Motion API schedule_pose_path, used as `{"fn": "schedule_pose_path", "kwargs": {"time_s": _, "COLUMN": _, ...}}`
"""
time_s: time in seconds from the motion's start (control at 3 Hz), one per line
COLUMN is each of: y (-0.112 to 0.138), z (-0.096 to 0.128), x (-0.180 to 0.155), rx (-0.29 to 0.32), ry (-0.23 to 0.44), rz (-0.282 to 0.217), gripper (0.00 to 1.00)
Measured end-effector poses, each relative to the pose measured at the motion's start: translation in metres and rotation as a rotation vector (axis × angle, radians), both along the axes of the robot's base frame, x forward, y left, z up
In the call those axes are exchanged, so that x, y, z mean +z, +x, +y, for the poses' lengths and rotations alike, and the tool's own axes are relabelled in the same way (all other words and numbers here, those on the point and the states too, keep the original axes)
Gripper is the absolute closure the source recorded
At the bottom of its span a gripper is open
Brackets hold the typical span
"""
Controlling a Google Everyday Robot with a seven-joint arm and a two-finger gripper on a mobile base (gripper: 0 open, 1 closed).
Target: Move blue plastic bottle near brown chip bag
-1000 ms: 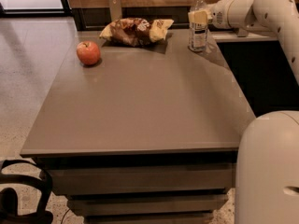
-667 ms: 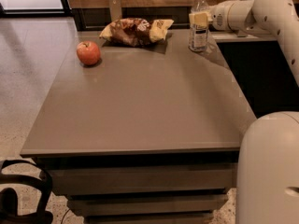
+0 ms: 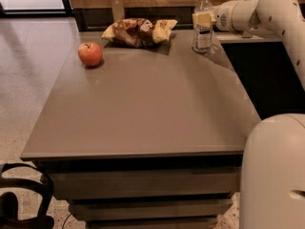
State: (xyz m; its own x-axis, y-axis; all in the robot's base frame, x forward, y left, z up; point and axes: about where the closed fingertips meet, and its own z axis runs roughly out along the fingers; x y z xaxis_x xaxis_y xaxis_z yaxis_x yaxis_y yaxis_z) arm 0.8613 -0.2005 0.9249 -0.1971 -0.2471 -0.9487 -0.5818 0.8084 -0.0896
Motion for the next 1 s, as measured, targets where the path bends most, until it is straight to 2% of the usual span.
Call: {"fn": "schedule_pose_path", "kwargs": {"time_s": 1.0, "y": 0.0000, "z": 0.0001, "x": 0.0012, "rx": 0.000, "ry": 0.000, "rz": 0.000, "gripper": 1.00}}
